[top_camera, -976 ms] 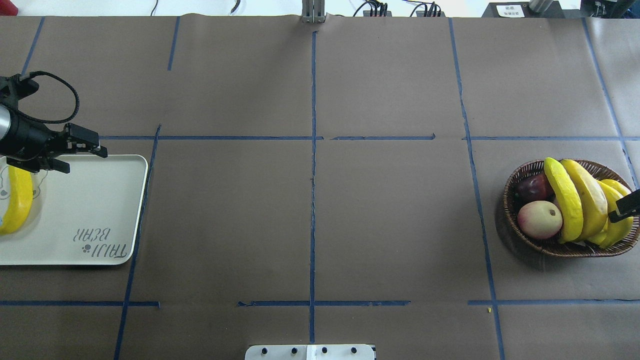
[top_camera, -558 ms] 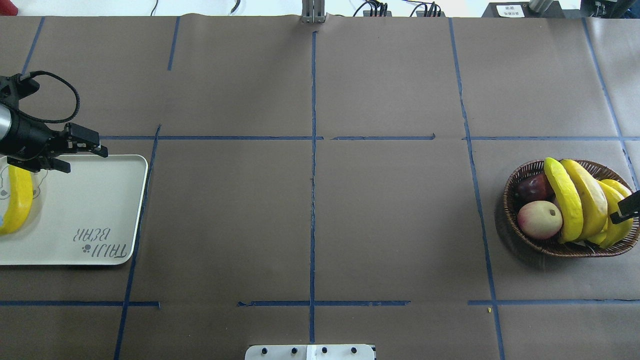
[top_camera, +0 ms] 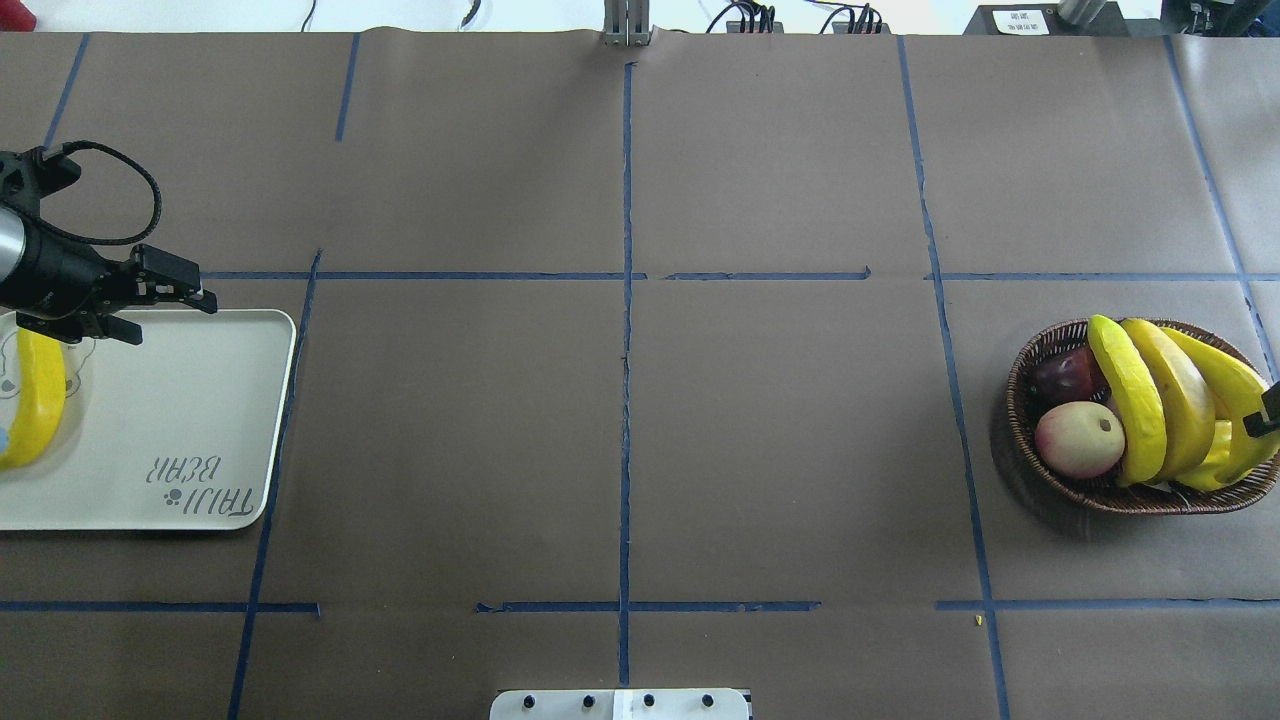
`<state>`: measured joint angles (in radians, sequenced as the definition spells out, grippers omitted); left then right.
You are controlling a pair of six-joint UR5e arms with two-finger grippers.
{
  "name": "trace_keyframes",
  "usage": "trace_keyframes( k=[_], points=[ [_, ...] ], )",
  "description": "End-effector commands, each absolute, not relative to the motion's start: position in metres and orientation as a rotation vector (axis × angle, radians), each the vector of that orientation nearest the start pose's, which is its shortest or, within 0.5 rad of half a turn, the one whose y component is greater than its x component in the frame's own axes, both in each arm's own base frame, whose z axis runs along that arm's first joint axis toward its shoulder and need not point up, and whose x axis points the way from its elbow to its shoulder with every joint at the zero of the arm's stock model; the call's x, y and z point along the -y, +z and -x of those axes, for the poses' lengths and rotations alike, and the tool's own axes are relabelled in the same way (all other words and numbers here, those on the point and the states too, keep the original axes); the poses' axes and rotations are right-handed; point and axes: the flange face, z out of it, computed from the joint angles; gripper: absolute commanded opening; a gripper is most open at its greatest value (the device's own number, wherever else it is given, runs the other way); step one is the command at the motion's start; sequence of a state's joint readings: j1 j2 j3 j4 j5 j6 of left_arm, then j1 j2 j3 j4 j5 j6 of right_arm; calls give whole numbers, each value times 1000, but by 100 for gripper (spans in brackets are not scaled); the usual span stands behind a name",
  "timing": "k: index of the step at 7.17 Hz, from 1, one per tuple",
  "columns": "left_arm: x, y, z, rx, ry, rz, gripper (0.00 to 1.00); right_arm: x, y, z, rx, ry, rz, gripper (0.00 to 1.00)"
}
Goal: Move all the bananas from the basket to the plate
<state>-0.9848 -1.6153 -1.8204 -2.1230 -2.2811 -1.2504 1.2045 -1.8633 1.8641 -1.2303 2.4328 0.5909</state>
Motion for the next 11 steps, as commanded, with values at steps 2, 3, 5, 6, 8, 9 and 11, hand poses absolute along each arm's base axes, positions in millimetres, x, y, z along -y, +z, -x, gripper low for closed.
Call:
trace_keyframes(
  k=[2, 3, 5, 6, 8, 9, 11],
  points=[
    [470, 446, -230, -1052, -301, 35, 99, 365, 557, 45, 890, 107, -10, 0],
    [470, 446, -230, -1052, -301, 37, 99, 357, 524, 40, 894, 93, -67, 0],
    [470, 446, -231, -1052, -299, 37, 99, 366, 472, 41, 930, 53, -164, 0],
    [472, 442, -232, -1058, -295, 34, 99, 391, 440, 59, 951, 32, -160, 0],
    [479, 407, -259, -1102, -318, 56, 99, 443, 347, 123, 1001, 131, -73, 0],
    [481, 379, -279, -1136, -336, 75, 99, 444, 312, 166, 1047, 154, -23, 0],
    [488, 321, -303, -1215, -396, 106, 99, 424, 258, 232, 1195, 215, -18, 0]
  ],
)
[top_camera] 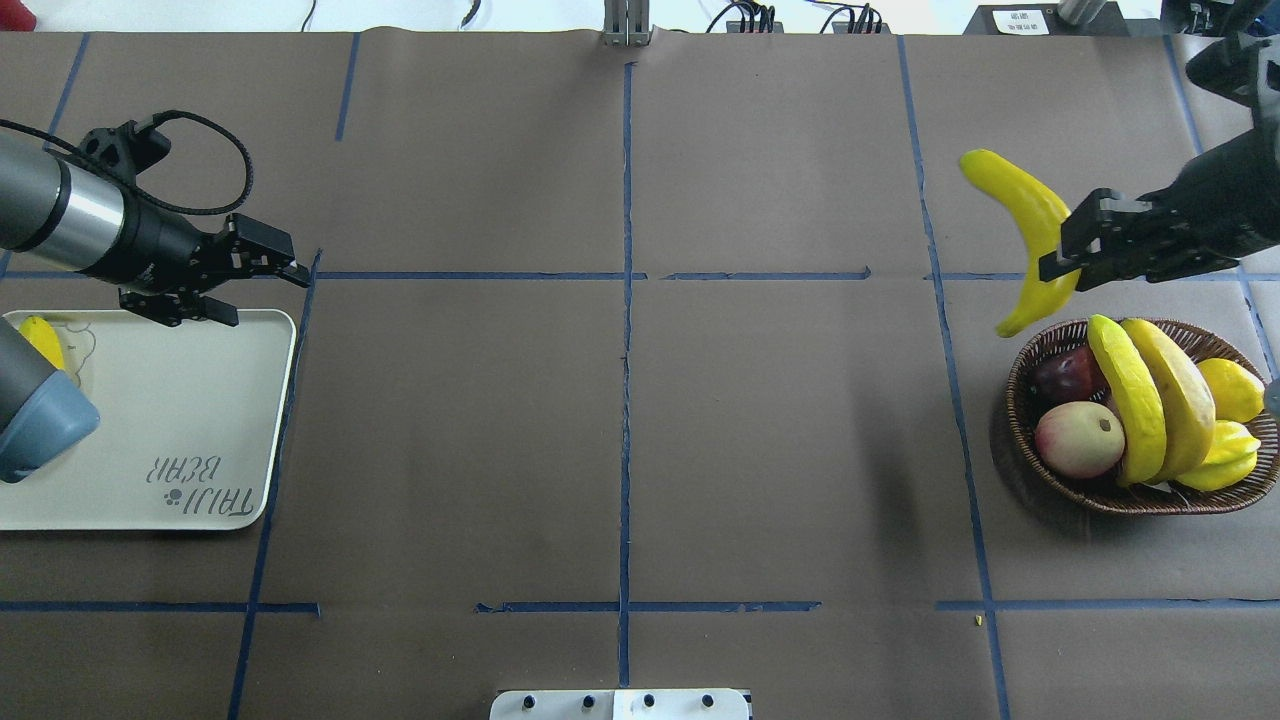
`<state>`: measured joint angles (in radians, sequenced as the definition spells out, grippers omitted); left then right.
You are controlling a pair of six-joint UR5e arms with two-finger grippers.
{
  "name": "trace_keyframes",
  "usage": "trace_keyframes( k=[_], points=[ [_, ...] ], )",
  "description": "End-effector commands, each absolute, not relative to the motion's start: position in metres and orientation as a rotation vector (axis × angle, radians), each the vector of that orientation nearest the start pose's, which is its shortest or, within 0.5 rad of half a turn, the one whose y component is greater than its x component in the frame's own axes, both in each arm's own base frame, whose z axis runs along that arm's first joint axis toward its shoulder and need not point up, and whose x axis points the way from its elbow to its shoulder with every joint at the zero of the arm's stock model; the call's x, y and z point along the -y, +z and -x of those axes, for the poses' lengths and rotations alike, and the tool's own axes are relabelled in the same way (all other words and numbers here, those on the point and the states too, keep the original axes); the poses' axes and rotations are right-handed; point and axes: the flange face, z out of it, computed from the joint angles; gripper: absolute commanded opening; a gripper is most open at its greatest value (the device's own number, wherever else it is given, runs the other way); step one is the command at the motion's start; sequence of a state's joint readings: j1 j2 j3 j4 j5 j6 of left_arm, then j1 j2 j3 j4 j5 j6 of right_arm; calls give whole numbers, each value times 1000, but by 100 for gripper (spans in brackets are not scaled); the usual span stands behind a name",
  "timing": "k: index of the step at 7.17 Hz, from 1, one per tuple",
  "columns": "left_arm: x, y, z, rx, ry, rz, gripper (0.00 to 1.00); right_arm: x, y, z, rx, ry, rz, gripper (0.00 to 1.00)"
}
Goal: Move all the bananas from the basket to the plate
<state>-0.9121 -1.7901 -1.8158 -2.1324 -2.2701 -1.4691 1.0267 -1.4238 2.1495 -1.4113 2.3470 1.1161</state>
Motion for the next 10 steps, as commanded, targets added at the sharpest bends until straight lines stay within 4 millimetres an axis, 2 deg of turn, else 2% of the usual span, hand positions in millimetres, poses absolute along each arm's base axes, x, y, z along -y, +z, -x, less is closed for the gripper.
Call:
trace_keyframes(
  k=[1, 2, 3, 4, 5, 6, 8, 9, 10],
  points=[
    [488, 295, -304, -1268, -425, 119, 99, 399, 242, 273, 1282, 263, -64, 0],
    [489, 262, -309, -1336, -471, 154, 99, 374, 235, 311, 1312, 254, -133, 0],
    [489, 228, -318, -1386, -517, 208, 99, 358, 209, 338, 1354, 209, -146, 0],
    [479, 190, -341, -1423, -547, 295, 99, 347, 186, 355, 1387, 192, -169, 0],
    [471, 161, -356, -1450, -576, 343, 99, 335, 181, 373, 1388, 193, -192, 0],
    [464, 138, -372, -1473, -609, 360, 99, 328, 179, 380, 1394, 182, -190, 0],
    [457, 114, -397, -1500, -644, 352, 99, 322, 176, 385, 1398, 179, -195, 0],
    [454, 102, -421, -1500, -647, 362, 99, 322, 170, 386, 1410, 175, -198, 0],
    [459, 90, -440, -1505, -682, 363, 99, 321, 168, 386, 1413, 174, -198, 0]
  ],
)
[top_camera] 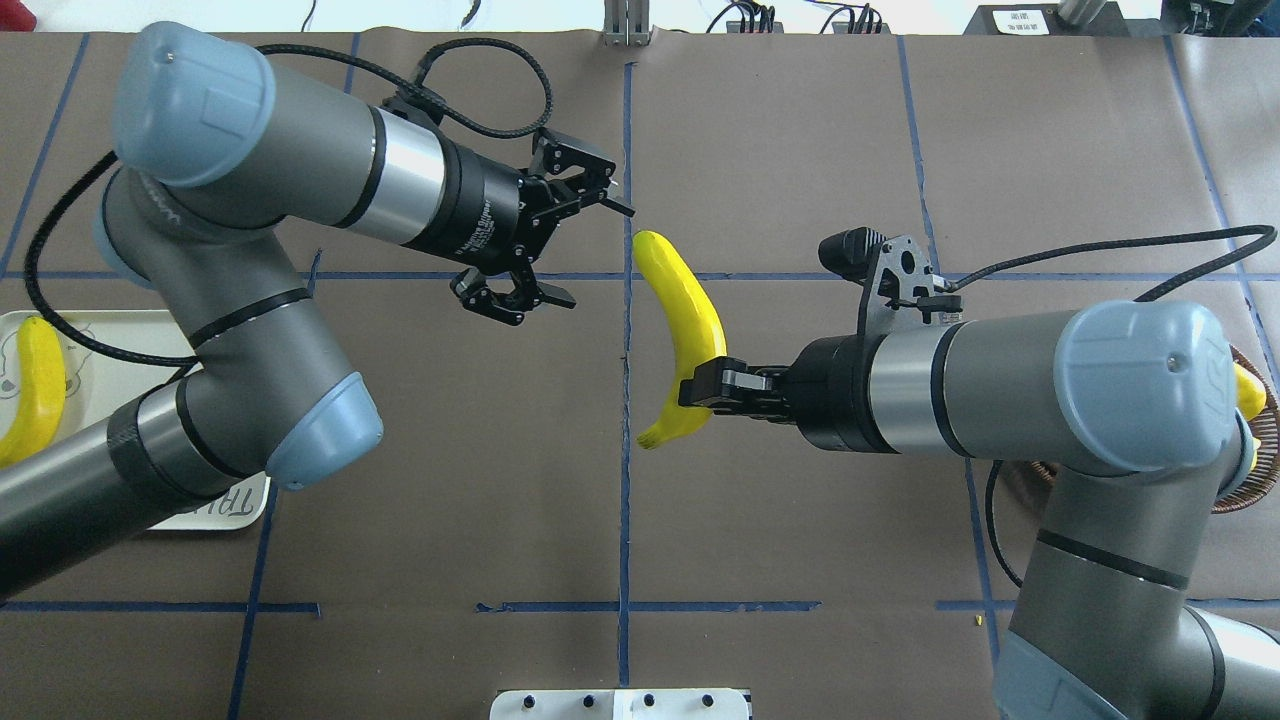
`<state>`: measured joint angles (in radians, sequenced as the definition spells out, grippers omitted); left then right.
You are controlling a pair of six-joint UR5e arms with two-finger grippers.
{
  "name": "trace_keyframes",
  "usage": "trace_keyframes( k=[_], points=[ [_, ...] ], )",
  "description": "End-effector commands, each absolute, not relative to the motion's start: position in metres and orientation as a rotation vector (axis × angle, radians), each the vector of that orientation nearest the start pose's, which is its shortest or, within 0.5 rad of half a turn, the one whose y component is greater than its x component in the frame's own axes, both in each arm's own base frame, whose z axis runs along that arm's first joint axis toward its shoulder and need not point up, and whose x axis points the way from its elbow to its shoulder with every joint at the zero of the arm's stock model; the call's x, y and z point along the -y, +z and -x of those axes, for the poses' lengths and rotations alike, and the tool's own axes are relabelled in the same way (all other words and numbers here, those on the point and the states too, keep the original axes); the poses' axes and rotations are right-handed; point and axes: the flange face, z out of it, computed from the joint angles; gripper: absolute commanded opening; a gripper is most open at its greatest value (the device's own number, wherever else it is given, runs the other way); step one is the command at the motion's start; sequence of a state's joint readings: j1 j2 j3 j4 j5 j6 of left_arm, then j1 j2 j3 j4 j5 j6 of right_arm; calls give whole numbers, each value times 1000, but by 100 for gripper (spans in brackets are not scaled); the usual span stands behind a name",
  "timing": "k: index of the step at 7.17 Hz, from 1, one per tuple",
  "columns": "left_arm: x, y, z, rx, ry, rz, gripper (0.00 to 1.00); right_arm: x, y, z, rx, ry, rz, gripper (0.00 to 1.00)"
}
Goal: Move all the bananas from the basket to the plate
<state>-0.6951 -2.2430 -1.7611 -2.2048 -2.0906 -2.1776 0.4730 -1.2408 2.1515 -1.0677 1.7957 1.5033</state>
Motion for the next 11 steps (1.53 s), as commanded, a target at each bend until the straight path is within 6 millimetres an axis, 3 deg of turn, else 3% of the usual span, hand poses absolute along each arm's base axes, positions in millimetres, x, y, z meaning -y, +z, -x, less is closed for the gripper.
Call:
trace_keyframes(
  k=[1, 2, 4, 5, 6, 7, 8, 9, 11],
  points=[
    [463, 92, -451, -1493, -692, 362, 99, 320, 167, 385, 1417, 171, -198, 0],
    [464, 91, -454, -1491, -691, 363, 99, 320, 165, 386, 1420, 172, -200, 0],
    [445, 88, -474, -1492, -673, 373, 99, 321, 164, 385, 1421, 172, -201, 0],
    [440, 86, -478, -1492, -666, 380, 93, 322, 164, 384, 1421, 174, -203, 0],
    [436, 88, -479, -1493, -657, 384, 58, 322, 164, 383, 1421, 174, -203, 0],
    [435, 88, -477, -1497, -647, 374, 1, 322, 165, 383, 1420, 175, -202, 0],
    [435, 89, -476, -1498, -644, 371, 0, 323, 166, 383, 1417, 177, -202, 6],
    [438, 89, -474, -1498, -650, 367, 0, 322, 166, 384, 1418, 175, -202, 99],
    [440, 90, -472, -1493, -658, 365, 0, 321, 162, 380, 1429, 170, -201, 100]
  ],
)
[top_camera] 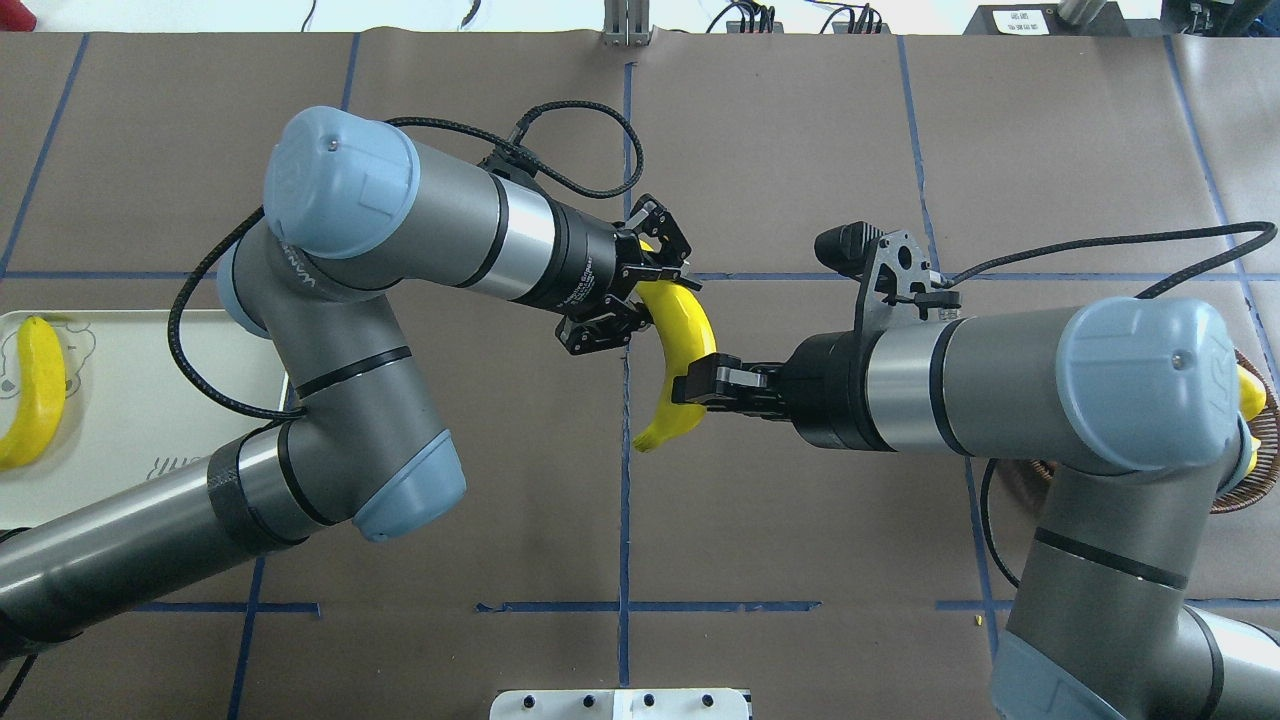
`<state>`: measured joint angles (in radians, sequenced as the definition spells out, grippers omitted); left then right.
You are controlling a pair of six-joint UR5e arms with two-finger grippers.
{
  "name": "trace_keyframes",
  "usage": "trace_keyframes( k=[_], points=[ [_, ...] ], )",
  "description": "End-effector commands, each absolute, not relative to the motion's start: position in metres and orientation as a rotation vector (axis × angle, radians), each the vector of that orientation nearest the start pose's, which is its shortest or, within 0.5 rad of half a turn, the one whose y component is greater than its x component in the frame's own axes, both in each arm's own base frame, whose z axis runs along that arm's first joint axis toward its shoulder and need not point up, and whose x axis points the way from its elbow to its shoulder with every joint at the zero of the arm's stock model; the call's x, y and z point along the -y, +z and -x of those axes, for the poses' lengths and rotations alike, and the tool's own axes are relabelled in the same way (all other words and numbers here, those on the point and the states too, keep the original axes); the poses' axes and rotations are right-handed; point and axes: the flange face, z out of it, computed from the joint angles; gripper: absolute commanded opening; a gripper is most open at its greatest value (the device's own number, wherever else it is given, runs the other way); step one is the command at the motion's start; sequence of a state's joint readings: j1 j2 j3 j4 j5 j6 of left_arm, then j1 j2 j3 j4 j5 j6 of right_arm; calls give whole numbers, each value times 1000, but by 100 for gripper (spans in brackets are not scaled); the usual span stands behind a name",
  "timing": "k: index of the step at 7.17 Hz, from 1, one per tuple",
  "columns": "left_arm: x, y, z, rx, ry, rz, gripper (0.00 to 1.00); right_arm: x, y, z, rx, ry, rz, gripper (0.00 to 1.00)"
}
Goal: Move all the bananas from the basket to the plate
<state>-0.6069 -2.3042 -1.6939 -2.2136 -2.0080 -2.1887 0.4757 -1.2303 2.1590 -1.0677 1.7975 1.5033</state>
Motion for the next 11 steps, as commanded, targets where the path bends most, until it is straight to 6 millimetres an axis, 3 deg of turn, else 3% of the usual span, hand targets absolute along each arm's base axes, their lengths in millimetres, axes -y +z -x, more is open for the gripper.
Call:
trace_keyframes(
  k=[1, 2, 3, 4, 6, 7, 8, 9, 10, 11],
  points=[
    [444, 90, -469, -1492, -664, 362, 0, 321, 162, 378, 1429, 171, -202, 100],
    [458, 100, -458, -1481, -690, 348, 0, 320, 162, 375, 1430, 170, -204, 100],
    [471, 136, -446, -1436, -722, 331, 0, 316, 156, 365, 1425, 170, -200, 100],
    [482, 188, -425, -1362, -632, 280, 0, 322, 151, 350, 1385, 194, -198, 100],
    [498, 291, -330, -1267, -553, 218, 0, 339, 166, 331, 1305, 254, -201, 100],
    [486, 356, -288, -1199, -510, 162, 0, 346, 174, 330, 1258, 270, -196, 100],
    [457, 431, -261, -1111, -401, 98, 0, 355, 183, 325, 1217, 293, -197, 100],
    [437, 488, -238, -1023, -331, 41, 0, 364, 191, 321, 1143, 269, -206, 100],
    [430, 520, -227, -952, -314, -1, 0, 374, 197, 314, 1083, 228, -231, 100],
    [426, 539, -222, -907, -317, -18, 0, 379, 203, 310, 1050, 209, -239, 100]
  ],
)
